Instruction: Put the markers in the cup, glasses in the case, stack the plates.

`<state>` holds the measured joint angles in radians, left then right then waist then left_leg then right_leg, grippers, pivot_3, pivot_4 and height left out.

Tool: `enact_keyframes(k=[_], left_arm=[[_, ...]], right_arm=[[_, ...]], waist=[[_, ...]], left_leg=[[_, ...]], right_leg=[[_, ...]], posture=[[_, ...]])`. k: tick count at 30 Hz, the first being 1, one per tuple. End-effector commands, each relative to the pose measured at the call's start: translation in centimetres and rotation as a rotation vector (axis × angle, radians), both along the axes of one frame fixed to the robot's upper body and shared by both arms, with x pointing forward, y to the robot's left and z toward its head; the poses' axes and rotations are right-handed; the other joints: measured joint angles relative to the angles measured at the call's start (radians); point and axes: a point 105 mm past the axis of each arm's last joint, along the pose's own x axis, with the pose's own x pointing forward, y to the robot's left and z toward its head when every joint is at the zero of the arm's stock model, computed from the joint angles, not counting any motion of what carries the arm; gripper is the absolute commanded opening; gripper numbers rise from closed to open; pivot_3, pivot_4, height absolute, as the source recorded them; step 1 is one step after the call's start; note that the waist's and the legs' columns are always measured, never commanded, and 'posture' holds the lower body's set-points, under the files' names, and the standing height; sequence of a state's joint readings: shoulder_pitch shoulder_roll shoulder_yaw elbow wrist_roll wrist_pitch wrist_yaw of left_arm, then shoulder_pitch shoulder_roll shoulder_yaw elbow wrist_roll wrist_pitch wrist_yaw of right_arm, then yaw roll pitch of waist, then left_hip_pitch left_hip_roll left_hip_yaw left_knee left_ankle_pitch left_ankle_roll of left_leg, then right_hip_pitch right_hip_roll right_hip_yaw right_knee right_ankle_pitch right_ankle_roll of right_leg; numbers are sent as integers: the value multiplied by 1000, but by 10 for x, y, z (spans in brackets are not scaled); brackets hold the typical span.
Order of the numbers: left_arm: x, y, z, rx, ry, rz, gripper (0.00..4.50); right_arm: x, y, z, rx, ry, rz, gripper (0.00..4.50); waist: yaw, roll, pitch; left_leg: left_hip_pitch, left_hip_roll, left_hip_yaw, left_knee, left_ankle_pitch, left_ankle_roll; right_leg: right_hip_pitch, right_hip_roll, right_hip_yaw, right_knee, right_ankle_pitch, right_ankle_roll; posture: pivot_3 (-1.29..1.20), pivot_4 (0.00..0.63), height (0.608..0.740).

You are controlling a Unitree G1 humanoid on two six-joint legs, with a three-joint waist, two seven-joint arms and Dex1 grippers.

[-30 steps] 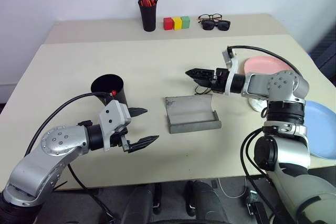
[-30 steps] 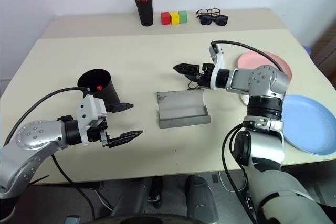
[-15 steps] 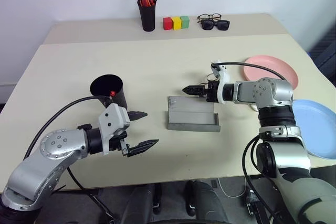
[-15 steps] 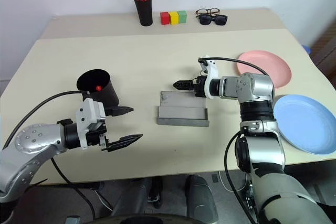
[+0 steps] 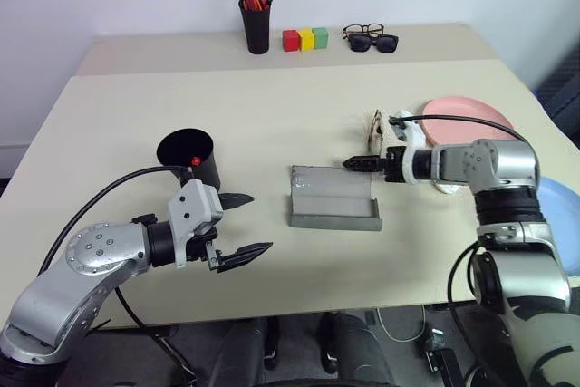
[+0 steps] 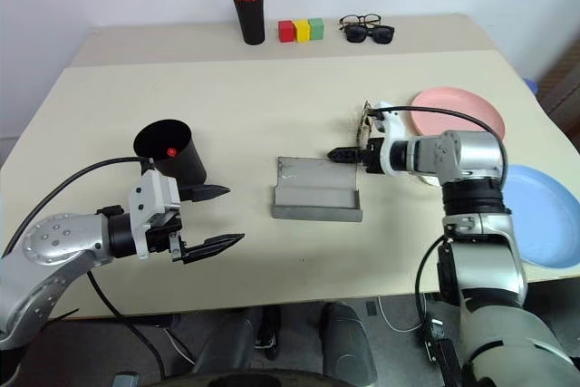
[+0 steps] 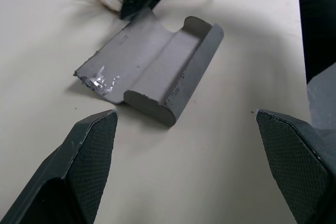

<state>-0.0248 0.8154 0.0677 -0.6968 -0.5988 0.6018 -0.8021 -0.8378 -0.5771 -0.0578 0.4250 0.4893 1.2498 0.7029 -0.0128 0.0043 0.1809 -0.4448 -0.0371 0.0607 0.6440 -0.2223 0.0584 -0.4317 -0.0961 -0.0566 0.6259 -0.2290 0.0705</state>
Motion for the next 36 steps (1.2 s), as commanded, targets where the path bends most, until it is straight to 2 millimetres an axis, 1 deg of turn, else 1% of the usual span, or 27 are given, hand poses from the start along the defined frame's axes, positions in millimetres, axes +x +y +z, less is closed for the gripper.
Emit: enact_keyframes(k=[1,5,11,14,16,20,22,24,27,30,33,36], left_arm=[[1,-3,7,-8,-41,-20,4321],[3,-6,5,-11,-40,-35,4321],[5,-8,5,-11,-41,-46,4321],[4,-7,5,-10,-41,-47,4321],[4,-7,4,-11,-40,-45,4321],[4,-8,4,-15,-38,-45,4321],[4,-9,5,-17,-37,-47,4321],[5,-10,5,-18,-38,-49,4321],[6,-10,5,-17,-38,-51,4321],[7,-10,6,-15,-41,-52,4321],[6,-10,8,-10,-42,-50,4321],[4,-9,8,-7,-40,-40,4321]], right_arm=[[-2,-13,8,-41,-35,-19,4471],[-3,-23,14,-46,-63,-50,4471],[-4,-21,32,-11,-166,-45,4471],[-6,-21,39,-3,-208,-43,4471],[-6,-23,45,-11,-272,-42,4471],[0,-27,63,-50,-467,-77,4471],[2,-28,67,-87,-535,-82,4471],[11,-34,63,-182,-591,-122,4471],[20,-37,57,-255,-634,-148,4471],[30,-35,51,-269,-647,-167,4471],[41,-29,39,-308,-647,-164,4471],[46,-25,34,-316,-648,-154,4471]], waist=[[0,0,0],[0,0,0],[0,0,0],[0,0,0],[1,0,0],[0,0,0],[1,0,0],[1,0,0],[1,0,0],[0,0,0],[-1,0,0],[-1,0,0]], left_leg=[[0,0,0,0,0,0],[0,0,0,0,0,0],[-1,0,0,0,0,0],[-1,0,0,0,0,0],[-1,0,0,-1,0,0],[-1,0,0,-1,0,0],[-1,0,0,-1,0,0],[-1,0,0,-1,0,0],[-1,0,0,0,0,0],[0,0,0,0,0,0],[0,0,0,0,0,0],[0,0,0,0,0,1]], right_leg=[[0,0,0,0,0,0],[0,0,0,-1,0,0],[0,0,0,-1,0,0],[0,0,0,-1,0,0],[0,0,0,-2,0,0],[0,0,0,-3,0,0],[0,0,0,-3,0,0],[0,0,0,-3,0,0],[1,0,0,-3,0,0],[1,1,0,-4,0,0],[1,1,0,-4,0,0],[1,1,0,-3,0,0]], posture=[[0,150,740],[0,150,740],[0,150,740],[0,150,740],[0,150,740],[0,150,740],[0,150,740],[0,150,740],[0,150,740],[0,150,740],[0,150,740],[0,150,740]])
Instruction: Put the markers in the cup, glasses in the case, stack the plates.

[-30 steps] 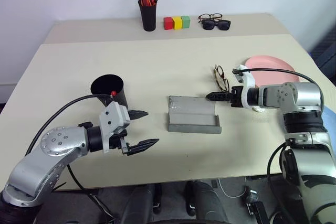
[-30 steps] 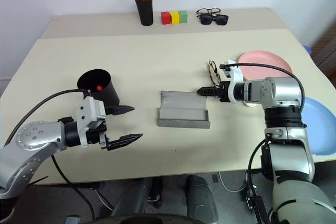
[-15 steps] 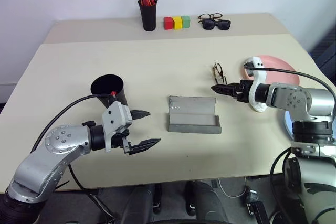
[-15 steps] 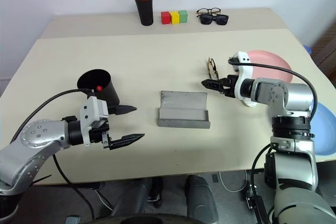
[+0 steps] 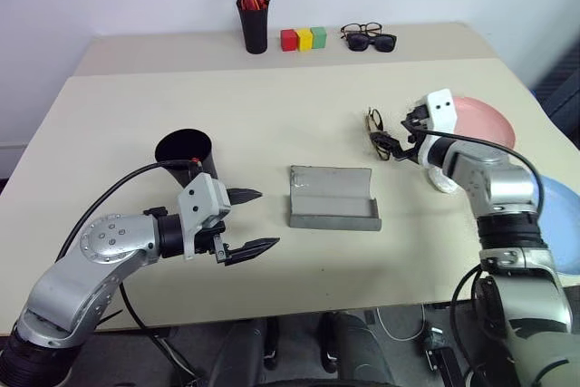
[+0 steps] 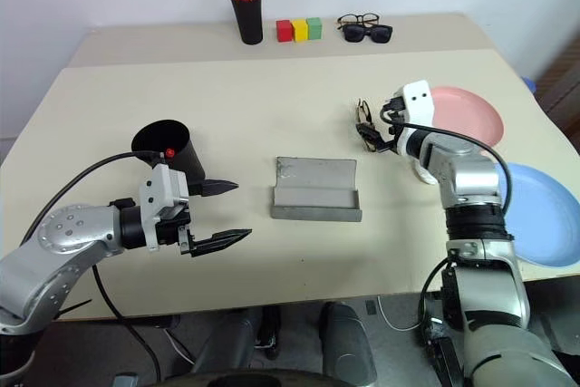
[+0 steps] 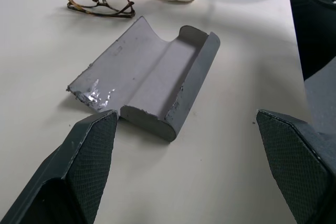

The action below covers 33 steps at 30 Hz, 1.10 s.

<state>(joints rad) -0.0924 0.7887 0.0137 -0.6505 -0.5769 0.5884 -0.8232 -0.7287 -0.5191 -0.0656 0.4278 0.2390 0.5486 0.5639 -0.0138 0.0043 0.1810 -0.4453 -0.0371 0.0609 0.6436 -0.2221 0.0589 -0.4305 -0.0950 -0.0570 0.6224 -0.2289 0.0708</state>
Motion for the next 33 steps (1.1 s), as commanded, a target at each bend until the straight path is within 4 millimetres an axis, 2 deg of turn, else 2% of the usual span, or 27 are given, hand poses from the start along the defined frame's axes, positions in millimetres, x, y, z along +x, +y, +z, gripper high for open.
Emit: enact_keyframes(k=[1,6,11,17,20,25,29,33], left_arm=[[-4,0,8,6,-30,2,4321],[-9,2,8,12,-21,16,4321],[-10,3,7,13,-15,26,4321],[-10,2,6,8,-13,28,4321],[-9,1,6,6,-13,27,4321],[-8,1,6,3,-19,26,4321],[-8,1,6,4,-23,26,4321],[-7,2,5,5,-23,27,4321]], right_arm=[[9,8,15,-7,-63,16,4471],[10,21,10,29,-34,56,4471],[-3,48,5,77,8,195,4471],[-22,67,-4,120,81,289,4471],[-22,64,0,127,70,260,4471],[-10,41,20,263,80,106,4471],[-12,29,38,416,142,102,4471],[-11,20,46,467,197,107,4471]], waist=[[0,0,0],[3,0,0],[0,0,0],[1,0,0],[1,0,0],[2,0,0],[0,0,0],[1,0,0]], left_leg=[[0,0,0,0,0,0],[0,0,0,1,0,0],[0,0,0,1,0,0],[0,0,0,1,0,0],[0,0,0,1,0,0],[0,0,0,0,0,0],[0,0,0,0,0,0],[0,0,0,-1,0,0]], right_leg=[[0,0,0,0,0,0],[0,0,0,0,0,0],[0,0,0,1,0,0],[0,0,0,1,0,0],[0,0,0,1,0,0],[0,0,0,1,0,0],[0,0,0,1,0,0],[-1,0,0,0,0,0]], posture=[[0,150,740],[0,150,740],[0,150,740],[0,150,740],[0,150,740],[0,150,740],[0,150,740],[0,150,740]])
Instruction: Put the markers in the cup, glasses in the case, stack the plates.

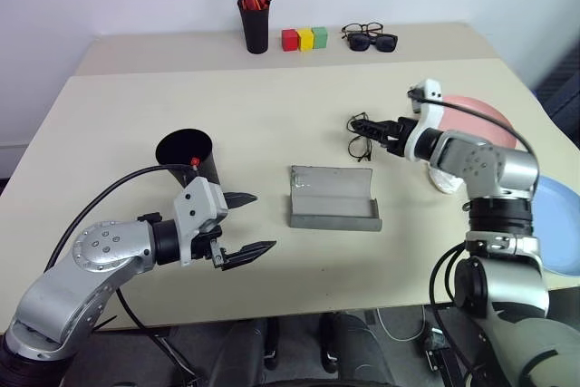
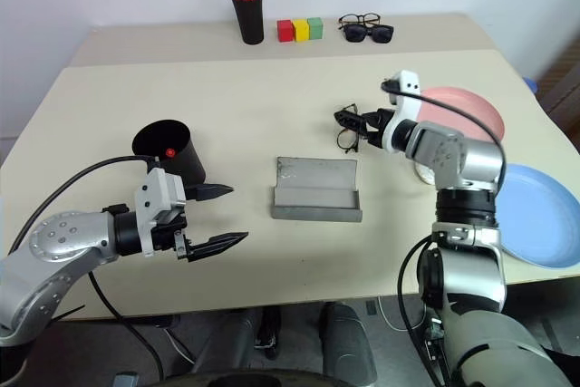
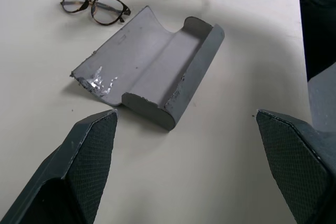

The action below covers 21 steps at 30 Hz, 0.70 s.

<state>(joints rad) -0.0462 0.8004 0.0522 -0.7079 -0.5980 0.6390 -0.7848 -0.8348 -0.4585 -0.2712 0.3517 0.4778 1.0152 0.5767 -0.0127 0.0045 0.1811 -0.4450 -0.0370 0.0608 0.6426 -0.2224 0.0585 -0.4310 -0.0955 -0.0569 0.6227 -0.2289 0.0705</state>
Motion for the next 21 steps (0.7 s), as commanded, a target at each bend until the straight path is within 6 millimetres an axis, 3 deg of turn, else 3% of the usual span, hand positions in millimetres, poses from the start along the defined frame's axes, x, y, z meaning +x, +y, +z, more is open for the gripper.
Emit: enact_keyframes(k=[1,12,21], left_arm=[[0,-1,6,-5,-41,-14,4321],[-6,5,8,10,-44,14,4321],[-13,10,10,19,-46,55,4321]], right_arm=[[2,-8,15,50,12,10,4471],[23,-17,-8,83,109,22,4471],[33,-5,-13,73,99,52,4471]], waist=[[-1,0,0],[-6,0,0],[-6,0,0]], left_leg=[[0,0,0,0,0,0],[0,0,0,0,0,0],[0,0,0,0,0,0]], right_leg=[[0,0,0,0,0,0],[0,0,0,-2,0,0],[1,0,0,-2,0,0]], posture=[[0,150,740],[0,150,740],[0,150,740]])
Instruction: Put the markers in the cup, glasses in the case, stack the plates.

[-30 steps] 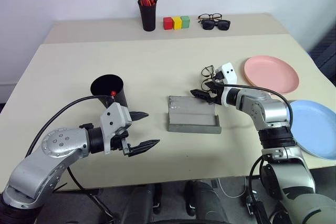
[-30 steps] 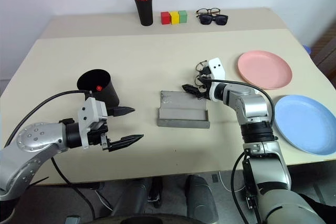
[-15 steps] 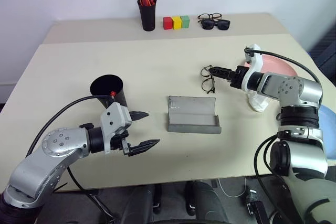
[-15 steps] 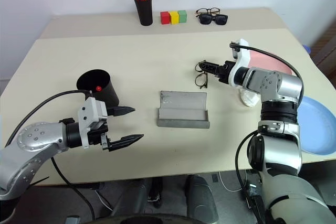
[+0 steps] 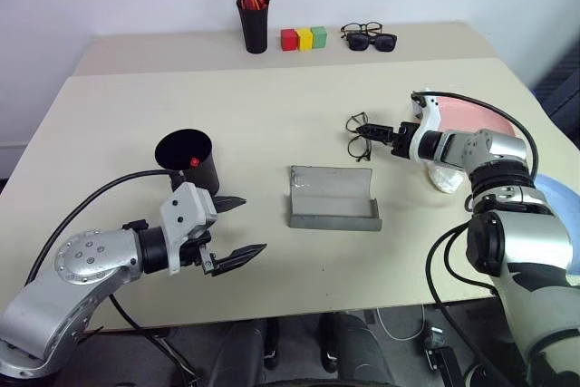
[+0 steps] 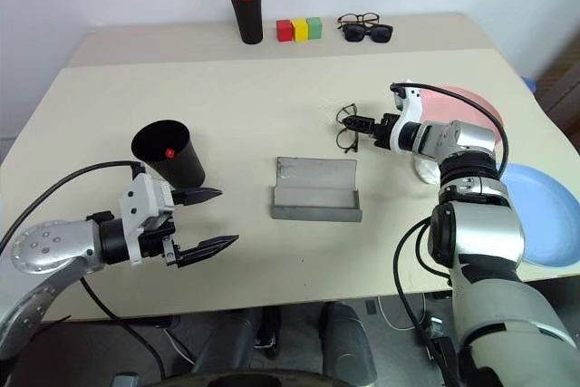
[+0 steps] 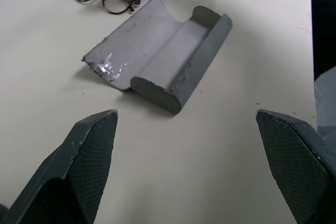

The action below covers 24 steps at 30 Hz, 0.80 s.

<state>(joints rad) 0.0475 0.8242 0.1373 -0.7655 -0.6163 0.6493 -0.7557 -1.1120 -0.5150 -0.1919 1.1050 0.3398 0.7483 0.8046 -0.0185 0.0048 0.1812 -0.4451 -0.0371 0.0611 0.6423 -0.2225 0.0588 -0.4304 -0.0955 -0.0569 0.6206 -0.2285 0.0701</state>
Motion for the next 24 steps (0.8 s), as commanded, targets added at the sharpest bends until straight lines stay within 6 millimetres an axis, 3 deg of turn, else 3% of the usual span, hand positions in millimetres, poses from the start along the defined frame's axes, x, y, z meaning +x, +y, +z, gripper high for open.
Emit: enact_keyframes(k=[1,21,24], left_arm=[[-6,-3,9,3,-42,-7,4321],[-14,-1,8,2,-37,47,4321],[-15,0,8,3,-36,59,4321]], right_arm=[[6,10,20,8,-73,33,4471],[12,28,11,-52,-122,75,4471],[14,30,8,-70,-132,68,3290]], waist=[[0,0,0],[0,0,0],[-1,0,0]], left_leg=[[0,0,0,0,0,0],[0,0,0,-1,0,0],[0,0,0,-1,0,0]], right_leg=[[0,0,0,0,0,0],[0,0,0,0,0,0],[0,0,0,0,0,0]], posture=[[0,150,740],[0,150,740],[0,150,740]])
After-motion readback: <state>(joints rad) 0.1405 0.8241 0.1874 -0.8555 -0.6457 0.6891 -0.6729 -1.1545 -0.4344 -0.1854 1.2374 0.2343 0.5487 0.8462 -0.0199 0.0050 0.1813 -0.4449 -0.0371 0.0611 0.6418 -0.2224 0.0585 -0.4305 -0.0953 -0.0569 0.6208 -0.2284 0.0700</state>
